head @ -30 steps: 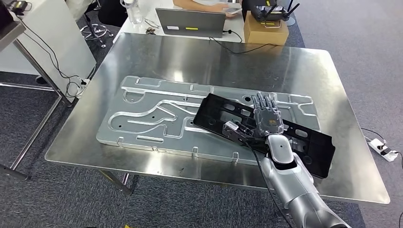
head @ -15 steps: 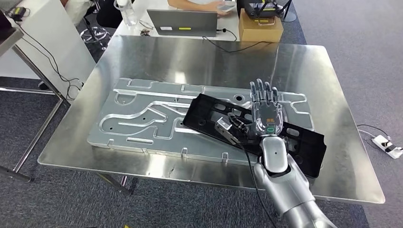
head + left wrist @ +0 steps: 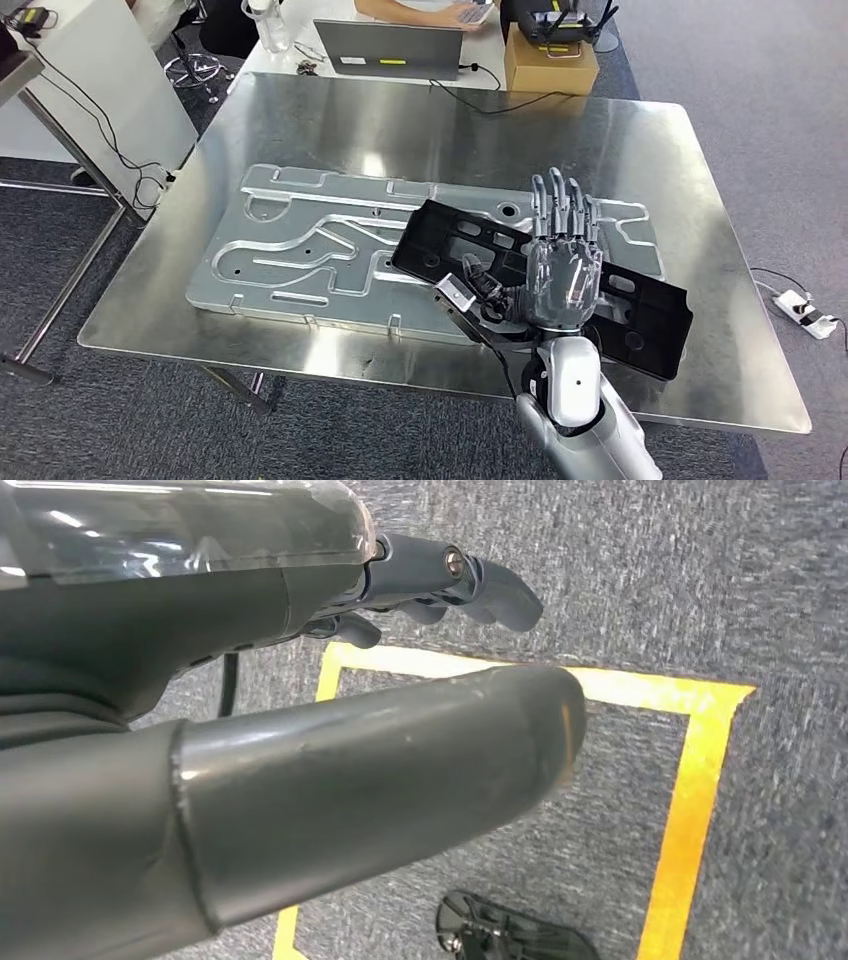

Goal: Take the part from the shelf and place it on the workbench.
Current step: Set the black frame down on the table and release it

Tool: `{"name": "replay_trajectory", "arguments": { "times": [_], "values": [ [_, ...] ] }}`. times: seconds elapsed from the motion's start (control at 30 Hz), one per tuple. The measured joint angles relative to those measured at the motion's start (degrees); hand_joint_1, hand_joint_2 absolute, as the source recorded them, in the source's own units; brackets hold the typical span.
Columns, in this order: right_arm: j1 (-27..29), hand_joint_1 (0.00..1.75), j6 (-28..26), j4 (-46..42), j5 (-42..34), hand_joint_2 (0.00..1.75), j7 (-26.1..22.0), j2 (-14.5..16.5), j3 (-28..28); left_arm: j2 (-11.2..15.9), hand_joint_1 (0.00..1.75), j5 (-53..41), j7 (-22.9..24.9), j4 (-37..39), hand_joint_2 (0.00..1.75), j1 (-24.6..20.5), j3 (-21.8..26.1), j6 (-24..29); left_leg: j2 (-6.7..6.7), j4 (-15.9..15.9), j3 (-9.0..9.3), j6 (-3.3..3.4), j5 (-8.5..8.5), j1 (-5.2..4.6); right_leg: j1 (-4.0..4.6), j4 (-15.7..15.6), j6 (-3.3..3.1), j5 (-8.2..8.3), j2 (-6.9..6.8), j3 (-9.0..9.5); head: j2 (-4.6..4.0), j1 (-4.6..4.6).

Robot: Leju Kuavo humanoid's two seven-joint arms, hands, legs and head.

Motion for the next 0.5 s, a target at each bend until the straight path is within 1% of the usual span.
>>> {"name": "replay_trajectory", "arguments": {
  "times": [0.03,0.07,0.1,0.13,0.17,0.2,0.23,0.27,0.3,0.33,0.37,0.43,0.47,0.5],
  "values": [
    [1.0,0.00,-0.9,-0.7,0.0,0.00,-0.5,-0.1,-0.1,-0.1,0.00,0.2,0.0,0.0,0.00,0.0,0.1,0.0,0.04,-0.1,0.09,0.17,0.08,0.06,-0.26,3.0,0.30,-1.78,-0.02,-1.35,0.00,0.02],
    [2.5,0.00,-2.1,-1.7,0.0,0.00,-1.5,0.0,-0.3,-0.1,0.00,0.4,0.0,0.0,0.00,0.0,0.2,0.0,-0.02,-0.2,0.10,0.26,0.09,0.09,-0.47,6.8,0.58,-3.67,-0.05,-3.13,0.00,0.03],
    [4.5,0.00,-3.5,-2.9,0.0,0.00,-2.8,0.2,-0.8,-0.2,0.00,0.7,0.0,0.0,0.00,0.0,0.4,0.0,-0.10,-0.1,0.11,0.28,0.06,0.09,-0.71,10.3,0.82,-5.05,-0.05,-4.87,0.00,0.03],
    [6.8,0.00,-4.8,-4.1,-0.2,0.00,-4.5,0.7,-1.5,-0.2,0.00,1.0,0.0,0.0,0.00,0.1,0.5,0.0,-0.18,-0.1,0.14,0.28,0.00,0.10,-0.91,12.3,0.99,-5.36,-0.06,-5.92,0.00,0.02],
    [9.0,0.00,-6.0,-5.4,-0.7,0.00,-6.1,1.3,-2.2,-0.3,0.00,1.3,-0.1,0.0,0.00,0.2,0.7,0.0,-0.24,0.0,0.18,0.25,-0.05,0.11,-1.06,12.1,1.07,-4.53,-0.08,-5.91,0.00,0.02],
    [11.0,0.00,-6.9,-6.8,-1.8,0.00,-8.0,2.1,-2.9,-0.4,0.00,1.7,-0.1,0.0,0.00,0.2,1.0,0.0,-0.28,0.1,0.25,0.18,-0.13,0.13,-1.17,9.8,1.08,-2.79,-0.12,-4.81,0.00,0.02],
    [12.9,0.00,-7.5,-8.3,-3.9,0.00,-10.4,2.9,-3.7,-0.6,0.00,2.0,-0.2,0.0,0.00,0.3,1.3,0.0,-0.30,0.2,0.32,0.05,-0.24,0.15,-1.24,5.9,1.00,-0.74,-0.16,-2.91,0.00,0.02],
    [14.8,0.00,-7.9,-9.8,-7.1,0.00,-13.9,4.0,-4.9,-0.7,0.00,2.4,-0.4,0.0,0.00,0.3,1.6,0.0,-0.34,0.4,0.35,-0.15,-0.35,0.07,-1.13,2.3,0.85,0.73,-0.19,-1.11,0.00,0.02],
    [16.9,0.00,-8.2,-11.2,-11.3,0.00,-18.3,5.6,-6.5,-0.9,0.00,2.9,-0.5,0.0,0.00,0.3,1.9,0.0,-0.39,0.5,0.34,-0.45,-0.43,0.01,-0.99,-0.5,0.64,1.69,-0.17,0.18,0.00,0.01],
    [19.0,0.00,-8.3,-12.1,-16.0,0.00,-23.0,7.3,-8.7,-1.0,0.00,3.4,-0.7,0.0,0.00,0.3,2.3,0.0,-0.42,0.6,0.30,-0.79,-0.46,-0.07,-0.81,-1.9,0.42,2.05,-0.10,0.79,0.00,0.00],
    [20.9,0.00,-8.4,-12.5,-20.7,0.00,-27.6,9.2,-11.2,-1.1,0.00,3.9,-0.8,0.0,0.00,0.3,2.7,0.0,-0.43,0.5,0.29,-1.16,-0.41,-0.12,-0.60,-2.1,0.21,2.01,-0.02,0.79,0.00,-0.01],
    [23.8,0.00,-8.6,-11.5,-29.4,0.00,-34.4,12.4,-16.6,-1.5,0.00,4.8,-0.9,0.0,0.00,0.4,3.5,0.2,-0.38,0.5,0.28,-1.90,-0.51,0.01,-0.66,-2.5,-0.49,2.45,-0.04,0.70,0.00,-0.01],
    [24.9,0.00,-8.6,-10.4,-32.8,0.00,-37.1,13.7,-19.2,-1.7,0.00,5.1,-0.9,0.0,0.00,0.4,3.9,0.3,-0.32,1.1,0.08,-2.17,-1.35,0.08,-0.76,-2.8,-1.00,2.78,-0.14,0.65,0.00,-0.02],
    [25.8,0.00,-8.6,-9.1,-35.3,0.00,-39.3,14.9,-21.6,-1.9,0.00,5.3,-1.0,0.0,0.00,0.5,4.2,0.4,-0.27,2.7,-0.47,-2.35,-2.96,0.15,-0.88,-3.1,-1.53,3.17,-0.25,0.50,0.00,-0.02]
  ]
}}
